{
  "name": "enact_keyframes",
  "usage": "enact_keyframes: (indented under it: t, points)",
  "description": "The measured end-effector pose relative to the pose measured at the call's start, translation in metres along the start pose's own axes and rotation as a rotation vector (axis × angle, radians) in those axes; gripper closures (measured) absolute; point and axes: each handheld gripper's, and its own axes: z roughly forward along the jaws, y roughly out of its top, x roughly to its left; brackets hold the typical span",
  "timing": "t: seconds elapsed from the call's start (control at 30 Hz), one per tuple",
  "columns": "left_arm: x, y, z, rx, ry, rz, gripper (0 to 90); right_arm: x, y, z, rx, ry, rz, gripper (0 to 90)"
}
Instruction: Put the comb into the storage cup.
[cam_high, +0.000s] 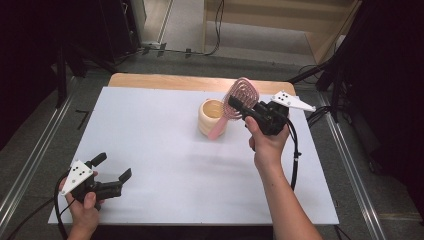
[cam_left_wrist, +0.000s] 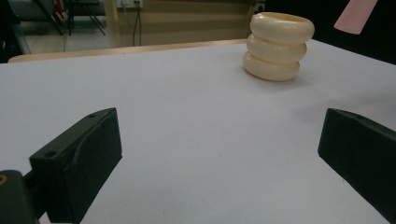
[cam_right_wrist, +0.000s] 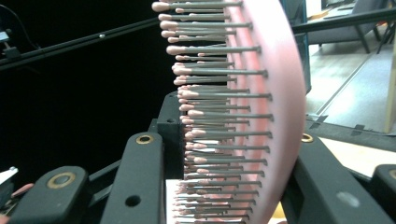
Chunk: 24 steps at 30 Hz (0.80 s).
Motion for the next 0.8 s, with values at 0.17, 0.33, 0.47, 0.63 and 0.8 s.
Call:
enact_keyframes:
  t: [0.17, 0.33, 0.47, 0.63, 0.8]
  points:
    - [0.000, 0.000, 0.000, -0.002, -0.002, -0.003, 0.0, -0.003, 0.004, 0.002, -0.007, -0.005, -0.009, 62.3]
    - [0.000, 0.000, -0.001, -0.010, -0.004, -0.004, 0.0, -0.007, 0.008, 0.003, -0.019, -0.016, 0.000, 62.3]
    - [0.001, 0.000, -0.002, -0.011, 0.000, -0.003, 0.0, -0.009, 0.013, 0.005, -0.031, -0.020, -0.009, 62.3]
    - [0.001, 0.000, -0.003, -0.019, 0.004, -0.002, 0.0, -0.010, 0.017, 0.007, -0.035, -0.026, -0.021, 62.3]
    - [0.001, 0.000, -0.003, -0.028, 0.004, -0.005, 0.0, -0.014, 0.023, 0.008, -0.055, -0.037, -0.024, 62.3]
